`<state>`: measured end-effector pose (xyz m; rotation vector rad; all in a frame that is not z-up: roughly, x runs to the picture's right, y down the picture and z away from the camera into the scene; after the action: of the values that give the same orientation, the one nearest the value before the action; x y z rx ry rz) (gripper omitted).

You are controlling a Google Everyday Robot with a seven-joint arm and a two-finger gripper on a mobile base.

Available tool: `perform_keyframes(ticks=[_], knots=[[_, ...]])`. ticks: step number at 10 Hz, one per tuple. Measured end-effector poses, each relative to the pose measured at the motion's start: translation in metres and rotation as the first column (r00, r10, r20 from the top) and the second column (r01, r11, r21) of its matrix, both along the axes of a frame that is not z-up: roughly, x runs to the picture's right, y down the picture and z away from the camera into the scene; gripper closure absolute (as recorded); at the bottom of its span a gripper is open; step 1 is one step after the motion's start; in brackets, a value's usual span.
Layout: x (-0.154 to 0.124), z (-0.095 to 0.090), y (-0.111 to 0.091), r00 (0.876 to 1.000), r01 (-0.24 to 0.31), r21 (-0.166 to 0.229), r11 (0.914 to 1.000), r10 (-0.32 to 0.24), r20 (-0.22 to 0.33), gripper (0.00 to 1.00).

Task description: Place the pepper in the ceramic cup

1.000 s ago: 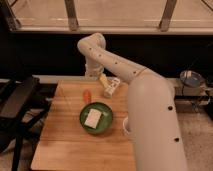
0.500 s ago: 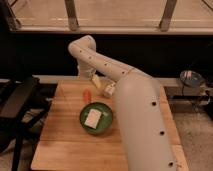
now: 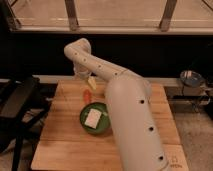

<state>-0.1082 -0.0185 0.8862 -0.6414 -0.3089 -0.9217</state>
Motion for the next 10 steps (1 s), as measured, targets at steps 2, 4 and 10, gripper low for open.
perform_keyframes(ticks=[2, 4, 10], knots=[[0.004, 0.001, 0.001, 0.998, 0.004, 0.012, 0.9999, -0.005, 0.058, 0.20], [0.007, 0.002, 0.004, 0.995, 0.020, 0.014, 0.9997, -0.021, 0.098, 0.20], [0.015, 0.005, 0.019, 0.986, 0.064, -0.002, 0.9979, -0.063, 0.156, 0.20]])
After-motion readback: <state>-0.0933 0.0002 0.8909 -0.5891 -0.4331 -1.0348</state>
